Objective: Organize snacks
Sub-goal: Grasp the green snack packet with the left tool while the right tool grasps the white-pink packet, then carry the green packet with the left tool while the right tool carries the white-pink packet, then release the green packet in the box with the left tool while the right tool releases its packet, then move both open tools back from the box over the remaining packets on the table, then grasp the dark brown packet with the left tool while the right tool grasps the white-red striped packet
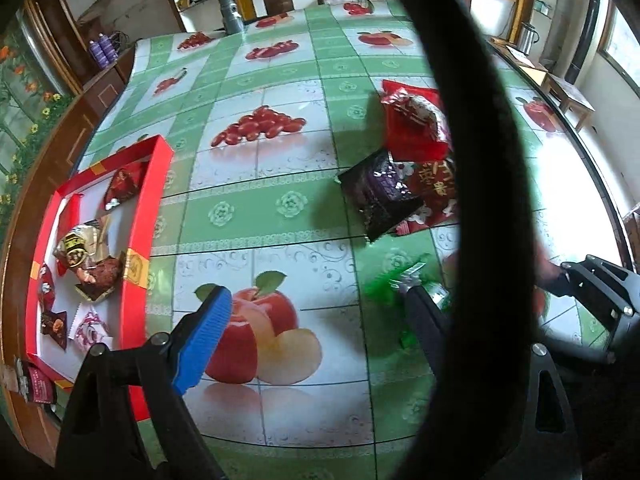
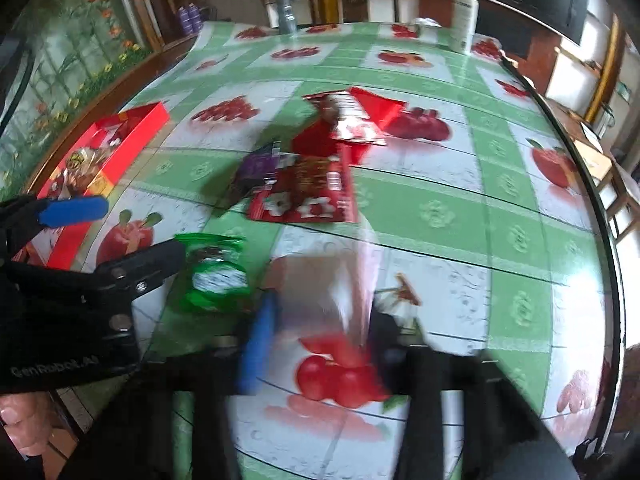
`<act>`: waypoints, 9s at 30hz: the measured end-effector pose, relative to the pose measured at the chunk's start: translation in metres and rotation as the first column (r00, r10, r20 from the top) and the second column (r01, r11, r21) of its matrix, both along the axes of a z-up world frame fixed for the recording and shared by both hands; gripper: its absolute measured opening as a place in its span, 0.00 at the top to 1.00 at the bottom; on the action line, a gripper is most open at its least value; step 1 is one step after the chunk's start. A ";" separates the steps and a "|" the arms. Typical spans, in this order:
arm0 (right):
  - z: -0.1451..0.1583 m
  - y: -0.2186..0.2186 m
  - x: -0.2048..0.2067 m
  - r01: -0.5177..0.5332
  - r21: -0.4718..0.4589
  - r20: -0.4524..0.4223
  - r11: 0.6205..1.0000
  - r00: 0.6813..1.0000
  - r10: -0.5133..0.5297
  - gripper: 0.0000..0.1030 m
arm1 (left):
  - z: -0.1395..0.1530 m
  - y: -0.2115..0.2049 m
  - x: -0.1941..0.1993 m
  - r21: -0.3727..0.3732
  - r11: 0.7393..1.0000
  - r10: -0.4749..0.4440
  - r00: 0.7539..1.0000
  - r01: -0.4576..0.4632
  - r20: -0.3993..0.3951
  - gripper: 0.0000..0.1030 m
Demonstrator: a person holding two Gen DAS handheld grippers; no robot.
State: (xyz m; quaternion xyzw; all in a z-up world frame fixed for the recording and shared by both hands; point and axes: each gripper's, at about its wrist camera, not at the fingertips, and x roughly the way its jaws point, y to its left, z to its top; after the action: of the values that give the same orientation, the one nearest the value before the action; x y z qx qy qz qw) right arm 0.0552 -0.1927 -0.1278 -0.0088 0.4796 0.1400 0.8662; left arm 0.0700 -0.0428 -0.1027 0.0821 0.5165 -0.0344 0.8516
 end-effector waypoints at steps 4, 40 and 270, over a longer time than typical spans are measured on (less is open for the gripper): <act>0.000 -0.024 -0.005 0.039 0.029 0.005 0.999 0.999 -0.039 0.80 | -0.004 -0.009 0.004 -0.012 1.000 -0.018 1.000 0.018 -0.007 0.14; 0.037 -0.029 -0.027 -0.018 0.304 0.104 0.952 0.995 -0.014 0.86 | 0.024 0.046 -0.024 -0.072 0.996 0.068 0.991 -0.060 0.116 0.57; 0.059 -0.066 0.021 0.034 0.418 0.189 0.908 0.974 -0.124 0.81 | -0.007 0.021 0.051 -0.097 0.995 0.018 0.999 -0.015 0.035 0.64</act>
State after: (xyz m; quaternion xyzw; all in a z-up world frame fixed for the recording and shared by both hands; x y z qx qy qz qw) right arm 0.0760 -0.2590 -0.0685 0.1788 0.3446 0.2009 0.8994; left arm 0.1208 -0.0222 -0.1099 0.0371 0.4997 -0.0508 0.8639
